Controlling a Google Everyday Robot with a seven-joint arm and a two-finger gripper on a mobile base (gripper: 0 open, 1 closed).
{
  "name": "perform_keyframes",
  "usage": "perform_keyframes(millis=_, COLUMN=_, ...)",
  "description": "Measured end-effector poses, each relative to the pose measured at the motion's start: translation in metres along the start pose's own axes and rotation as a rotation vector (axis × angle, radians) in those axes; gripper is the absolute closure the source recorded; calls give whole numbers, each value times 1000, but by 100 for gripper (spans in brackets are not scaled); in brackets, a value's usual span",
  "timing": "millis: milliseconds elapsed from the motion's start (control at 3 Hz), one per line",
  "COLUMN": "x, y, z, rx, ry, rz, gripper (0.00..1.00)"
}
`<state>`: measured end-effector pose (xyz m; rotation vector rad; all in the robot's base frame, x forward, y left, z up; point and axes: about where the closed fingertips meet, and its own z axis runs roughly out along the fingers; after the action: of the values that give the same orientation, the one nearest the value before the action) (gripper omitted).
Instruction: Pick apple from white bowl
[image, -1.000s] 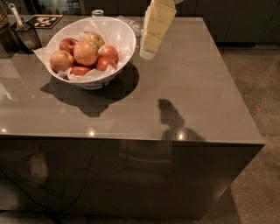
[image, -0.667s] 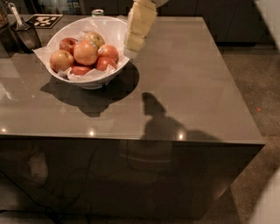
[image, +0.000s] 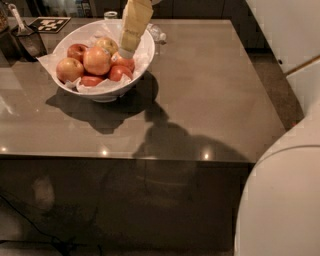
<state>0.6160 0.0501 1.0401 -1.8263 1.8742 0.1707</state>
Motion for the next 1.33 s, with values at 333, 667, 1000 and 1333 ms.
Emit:
perform_keyframes(millis=333, x=-4, y=-10, z=25, rx=-38, ry=-30, rz=19, gripper=0)
perform_keyframes(millis=667, x=-20, y=-42, z=93, rx=-95, ry=-22, rz=53, gripper=0)
perform_keyframes(millis=1000, x=-23, y=-43, z=95, rx=-88, ry=-31, rz=53, gripper=0)
perform_keyframes(millis=1333, x=-21, y=-47, z=123, rx=-125, ry=-32, rz=88, gripper=0)
